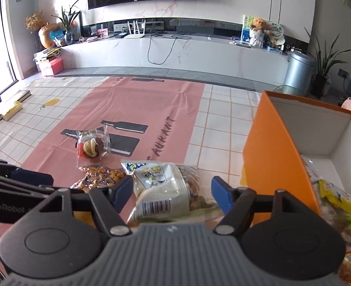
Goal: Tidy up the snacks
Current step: 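Grasp the vacuum nut pack with the left tool while the right tool grasps the white puffed-snack bag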
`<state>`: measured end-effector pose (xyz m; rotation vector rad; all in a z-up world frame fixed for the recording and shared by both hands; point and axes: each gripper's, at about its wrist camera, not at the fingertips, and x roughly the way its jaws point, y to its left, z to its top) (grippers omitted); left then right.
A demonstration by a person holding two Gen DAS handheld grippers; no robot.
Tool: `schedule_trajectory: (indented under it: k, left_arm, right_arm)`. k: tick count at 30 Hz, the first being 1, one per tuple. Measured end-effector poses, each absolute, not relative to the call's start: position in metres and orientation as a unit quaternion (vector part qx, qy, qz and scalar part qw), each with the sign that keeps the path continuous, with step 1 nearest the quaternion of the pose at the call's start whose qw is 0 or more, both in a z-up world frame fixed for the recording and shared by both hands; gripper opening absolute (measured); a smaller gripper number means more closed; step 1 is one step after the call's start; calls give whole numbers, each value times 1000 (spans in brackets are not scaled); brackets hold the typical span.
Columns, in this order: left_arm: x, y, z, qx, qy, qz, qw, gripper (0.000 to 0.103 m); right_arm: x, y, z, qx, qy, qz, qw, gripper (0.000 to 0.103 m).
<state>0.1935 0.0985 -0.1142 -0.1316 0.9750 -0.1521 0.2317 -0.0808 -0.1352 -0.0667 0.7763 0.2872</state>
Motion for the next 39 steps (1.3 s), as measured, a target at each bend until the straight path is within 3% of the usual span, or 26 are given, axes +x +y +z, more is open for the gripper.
schedule_trajectory:
  k: [4,10,15,25,32,39]
  left_arm:
    - [201,98,-123,-55,467,-72,880,79]
    - [203,95,-135,-28,463,-87,882,80]
    - [209,93,-139,-24,463,-83,882,81]
    - [224,83,-146,-7,489,-68,870,85]
    - [227,77,-153,0,487,-60,871,89]
    - [222,79,-152,6,477,-64,876,78]
  right_arm:
    - [247,-86,-149,-5,405,142,903,71]
    - [246,-96,-166,33,425,152,892,67]
    - [236,-98,-171,49,419,162,892,65]
    - [221,-103,-175,65,409,171,894,51]
    - [218,-103,-175,69,409,172,893,49]
    - [218,-103,-173,72,412,171,892,49]
